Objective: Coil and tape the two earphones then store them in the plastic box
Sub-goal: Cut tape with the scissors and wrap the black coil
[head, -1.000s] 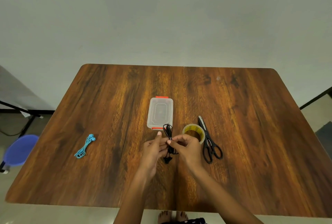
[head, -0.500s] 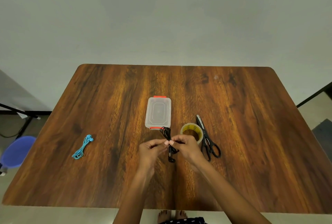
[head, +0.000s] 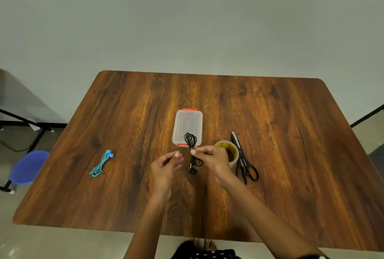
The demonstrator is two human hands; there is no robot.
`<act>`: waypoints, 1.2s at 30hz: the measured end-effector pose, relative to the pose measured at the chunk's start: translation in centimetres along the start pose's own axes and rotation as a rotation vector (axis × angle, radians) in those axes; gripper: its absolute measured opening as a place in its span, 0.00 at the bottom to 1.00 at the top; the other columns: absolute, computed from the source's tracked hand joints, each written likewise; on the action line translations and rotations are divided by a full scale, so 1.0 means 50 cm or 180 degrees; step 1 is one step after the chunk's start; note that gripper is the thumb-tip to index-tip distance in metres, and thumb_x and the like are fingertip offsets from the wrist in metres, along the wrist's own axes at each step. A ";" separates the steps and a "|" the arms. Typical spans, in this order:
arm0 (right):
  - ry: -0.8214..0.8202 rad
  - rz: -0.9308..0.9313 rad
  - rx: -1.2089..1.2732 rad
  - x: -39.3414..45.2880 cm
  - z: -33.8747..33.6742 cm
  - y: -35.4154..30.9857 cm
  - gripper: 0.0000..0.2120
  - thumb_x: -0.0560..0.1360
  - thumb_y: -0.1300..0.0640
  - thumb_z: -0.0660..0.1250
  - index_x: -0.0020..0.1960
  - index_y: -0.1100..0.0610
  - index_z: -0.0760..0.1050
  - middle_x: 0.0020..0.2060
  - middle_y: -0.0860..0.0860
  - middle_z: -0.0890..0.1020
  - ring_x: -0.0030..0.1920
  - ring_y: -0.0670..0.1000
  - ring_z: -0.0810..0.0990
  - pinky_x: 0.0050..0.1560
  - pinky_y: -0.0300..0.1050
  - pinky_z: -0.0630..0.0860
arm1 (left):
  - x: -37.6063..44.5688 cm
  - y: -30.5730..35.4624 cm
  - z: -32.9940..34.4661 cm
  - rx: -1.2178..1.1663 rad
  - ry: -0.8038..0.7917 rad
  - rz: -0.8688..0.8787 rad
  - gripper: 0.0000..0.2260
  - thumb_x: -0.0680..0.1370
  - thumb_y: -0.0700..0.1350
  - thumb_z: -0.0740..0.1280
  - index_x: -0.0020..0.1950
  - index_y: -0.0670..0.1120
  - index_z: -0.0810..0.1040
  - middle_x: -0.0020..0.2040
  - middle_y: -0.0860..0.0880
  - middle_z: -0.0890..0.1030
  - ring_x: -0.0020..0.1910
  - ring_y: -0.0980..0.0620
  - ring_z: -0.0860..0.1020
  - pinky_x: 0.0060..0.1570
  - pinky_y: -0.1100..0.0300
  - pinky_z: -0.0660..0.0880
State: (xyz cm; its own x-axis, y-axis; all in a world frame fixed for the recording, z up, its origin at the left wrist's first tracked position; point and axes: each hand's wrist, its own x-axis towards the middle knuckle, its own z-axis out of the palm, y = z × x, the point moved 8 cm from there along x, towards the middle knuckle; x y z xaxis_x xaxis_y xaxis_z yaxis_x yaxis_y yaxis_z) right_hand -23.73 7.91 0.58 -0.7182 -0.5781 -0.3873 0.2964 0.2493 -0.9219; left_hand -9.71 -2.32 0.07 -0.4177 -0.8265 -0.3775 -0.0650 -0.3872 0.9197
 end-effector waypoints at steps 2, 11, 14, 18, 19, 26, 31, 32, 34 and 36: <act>-0.0020 -0.0064 -0.0088 0.008 0.029 -0.008 0.07 0.66 0.62 0.78 0.41 0.61 0.82 0.43 0.55 0.85 0.44 0.50 0.84 0.47 0.42 0.81 | 0.008 0.005 -0.032 -0.0022 0.0168 -0.0004 0.09 0.77 0.39 0.67 0.54 0.36 0.80 0.47 0.41 0.84 0.46 0.47 0.83 0.44 0.60 0.80; -0.0034 -0.0433 -0.1073 0.086 0.248 -0.021 0.06 0.67 0.57 0.77 0.38 0.59 0.82 0.35 0.52 0.84 0.35 0.46 0.80 0.35 0.32 0.74 | 0.070 0.038 -0.174 0.0145 0.0521 -0.0027 0.06 0.78 0.39 0.65 0.49 0.41 0.81 0.43 0.46 0.84 0.43 0.51 0.83 0.38 0.65 0.79; -0.0036 -0.0382 -0.1462 0.122 0.334 -0.016 0.06 0.68 0.55 0.76 0.39 0.58 0.82 0.36 0.51 0.83 0.37 0.49 0.81 0.35 0.36 0.72 | 0.109 0.051 -0.231 0.0155 0.0569 -0.0098 0.05 0.78 0.38 0.64 0.47 0.41 0.80 0.42 0.46 0.83 0.41 0.51 0.82 0.39 0.64 0.79; 0.0037 -0.0350 -0.1948 0.162 0.422 -0.003 0.06 0.70 0.55 0.75 0.40 0.57 0.82 0.40 0.51 0.85 0.39 0.48 0.80 0.37 0.38 0.74 | 0.152 0.058 -0.291 0.0286 0.0547 -0.0187 0.06 0.78 0.37 0.64 0.48 0.37 0.80 0.42 0.43 0.83 0.41 0.49 0.81 0.45 0.56 0.78; 0.0065 -0.0316 -0.2017 0.171 0.444 0.002 0.06 0.70 0.55 0.75 0.41 0.57 0.82 0.41 0.52 0.85 0.41 0.49 0.81 0.40 0.40 0.77 | 0.162 0.059 -0.308 0.0330 0.0544 -0.0196 0.06 0.78 0.37 0.65 0.48 0.37 0.80 0.42 0.43 0.83 0.41 0.49 0.81 0.44 0.56 0.78; 0.0219 -0.0218 -0.2422 0.203 0.520 0.023 0.07 0.73 0.55 0.71 0.48 0.58 0.82 0.46 0.53 0.84 0.49 0.51 0.82 0.51 0.48 0.80 | 0.198 0.058 -0.367 0.0571 0.0323 -0.0191 0.08 0.78 0.39 0.65 0.51 0.38 0.82 0.45 0.42 0.84 0.44 0.49 0.83 0.42 0.61 0.79; 0.0226 -0.0323 -0.2119 0.199 0.473 0.015 0.04 0.73 0.59 0.72 0.45 0.59 0.83 0.43 0.53 0.84 0.45 0.49 0.82 0.45 0.40 0.78 | 0.201 0.055 -0.357 0.0617 0.0114 -0.0273 0.08 0.78 0.40 0.65 0.52 0.37 0.81 0.46 0.43 0.84 0.46 0.48 0.83 0.45 0.58 0.78; 0.0221 -0.0353 -0.2061 0.195 0.460 0.013 0.03 0.73 0.59 0.72 0.45 0.59 0.82 0.43 0.53 0.84 0.44 0.48 0.81 0.43 0.37 0.77 | 0.199 0.053 -0.352 0.0611 0.0069 -0.0293 0.08 0.78 0.40 0.65 0.52 0.37 0.81 0.47 0.43 0.84 0.47 0.47 0.83 0.46 0.57 0.78; 0.0292 -0.0430 -0.2013 0.186 0.425 0.003 0.03 0.73 0.59 0.71 0.45 0.59 0.82 0.43 0.52 0.84 0.43 0.45 0.79 0.40 0.31 0.72 | 0.194 0.052 -0.335 0.0612 -0.0042 -0.0314 0.08 0.79 0.40 0.64 0.53 0.37 0.80 0.48 0.43 0.84 0.47 0.47 0.82 0.48 0.56 0.78; 0.0473 -0.0535 -0.1982 0.177 0.378 -0.008 0.03 0.74 0.59 0.71 0.46 0.59 0.82 0.43 0.52 0.83 0.43 0.46 0.79 0.41 0.31 0.72 | 0.187 0.050 -0.315 0.0610 -0.0125 -0.0344 0.07 0.79 0.40 0.64 0.52 0.39 0.80 0.47 0.44 0.84 0.46 0.49 0.83 0.47 0.57 0.78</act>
State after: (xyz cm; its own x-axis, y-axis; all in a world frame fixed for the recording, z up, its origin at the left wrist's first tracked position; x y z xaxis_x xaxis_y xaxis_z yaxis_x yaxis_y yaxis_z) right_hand -18.28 -11.99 -2.63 -0.8154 -0.5461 -0.1922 -0.2147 0.5935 -0.7757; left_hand 0.49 -17.45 -2.87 -0.4338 -0.7663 -0.4740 -0.2808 -0.3849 0.8792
